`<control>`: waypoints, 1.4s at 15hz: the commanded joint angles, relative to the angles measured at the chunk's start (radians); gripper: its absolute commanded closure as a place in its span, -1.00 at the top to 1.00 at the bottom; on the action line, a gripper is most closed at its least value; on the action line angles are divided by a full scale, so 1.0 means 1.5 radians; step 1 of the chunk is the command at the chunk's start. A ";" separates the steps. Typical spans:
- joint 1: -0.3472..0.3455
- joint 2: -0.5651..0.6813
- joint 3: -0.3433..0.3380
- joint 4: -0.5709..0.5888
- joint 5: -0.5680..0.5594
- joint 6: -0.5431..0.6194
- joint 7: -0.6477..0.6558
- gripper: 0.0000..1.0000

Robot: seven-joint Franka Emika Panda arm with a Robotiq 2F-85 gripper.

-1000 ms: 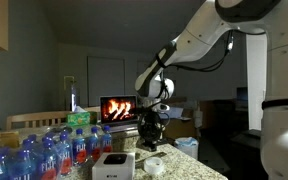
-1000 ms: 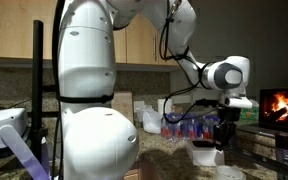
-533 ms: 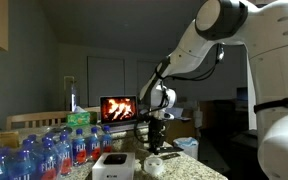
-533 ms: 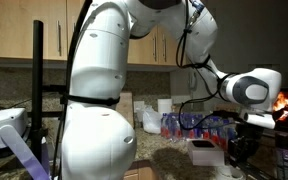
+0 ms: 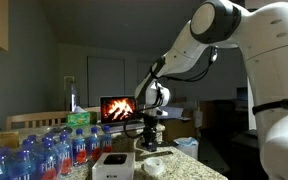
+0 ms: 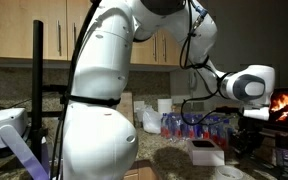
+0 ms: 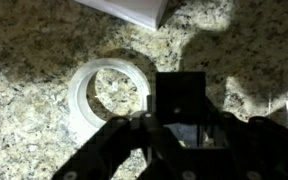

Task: Take the bottle and the black object and put them on the counter, then stack the clear tape, the black object and the bottle on the box

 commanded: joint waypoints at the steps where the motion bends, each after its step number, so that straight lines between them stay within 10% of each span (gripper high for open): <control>1: 0.008 0.026 0.002 0.026 -0.028 0.006 0.053 -0.61; 21: 0.026 0.144 0.002 0.116 -0.049 0.000 0.091 -0.61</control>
